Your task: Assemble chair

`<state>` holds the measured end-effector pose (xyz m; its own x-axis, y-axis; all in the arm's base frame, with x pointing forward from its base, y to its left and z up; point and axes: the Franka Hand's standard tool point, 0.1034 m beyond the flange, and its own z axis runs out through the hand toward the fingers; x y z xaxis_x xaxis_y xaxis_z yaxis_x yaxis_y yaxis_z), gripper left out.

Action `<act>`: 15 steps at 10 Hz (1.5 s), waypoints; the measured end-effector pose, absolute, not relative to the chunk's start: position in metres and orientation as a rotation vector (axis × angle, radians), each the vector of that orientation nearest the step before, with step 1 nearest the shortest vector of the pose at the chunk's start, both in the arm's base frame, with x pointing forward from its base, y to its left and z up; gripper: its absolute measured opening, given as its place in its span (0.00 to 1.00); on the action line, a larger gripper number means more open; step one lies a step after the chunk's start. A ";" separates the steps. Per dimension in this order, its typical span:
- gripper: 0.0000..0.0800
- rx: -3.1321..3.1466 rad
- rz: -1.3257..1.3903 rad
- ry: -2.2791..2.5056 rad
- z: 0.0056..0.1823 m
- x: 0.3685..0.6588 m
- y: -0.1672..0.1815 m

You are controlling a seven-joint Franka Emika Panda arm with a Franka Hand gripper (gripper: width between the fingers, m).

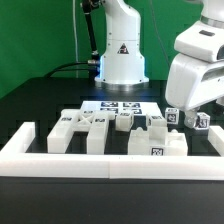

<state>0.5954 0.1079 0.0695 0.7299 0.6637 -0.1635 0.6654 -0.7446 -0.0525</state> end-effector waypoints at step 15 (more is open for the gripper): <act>0.81 3.087 -0.261 0.328 0.069 0.597 0.088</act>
Offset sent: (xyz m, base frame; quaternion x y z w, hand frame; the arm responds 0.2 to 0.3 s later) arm 0.0000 0.0000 0.0000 0.0000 0.0000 0.0000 1.0000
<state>0.5971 0.0884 0.0694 0.9638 0.2066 -0.1686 0.2111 -0.9774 0.0085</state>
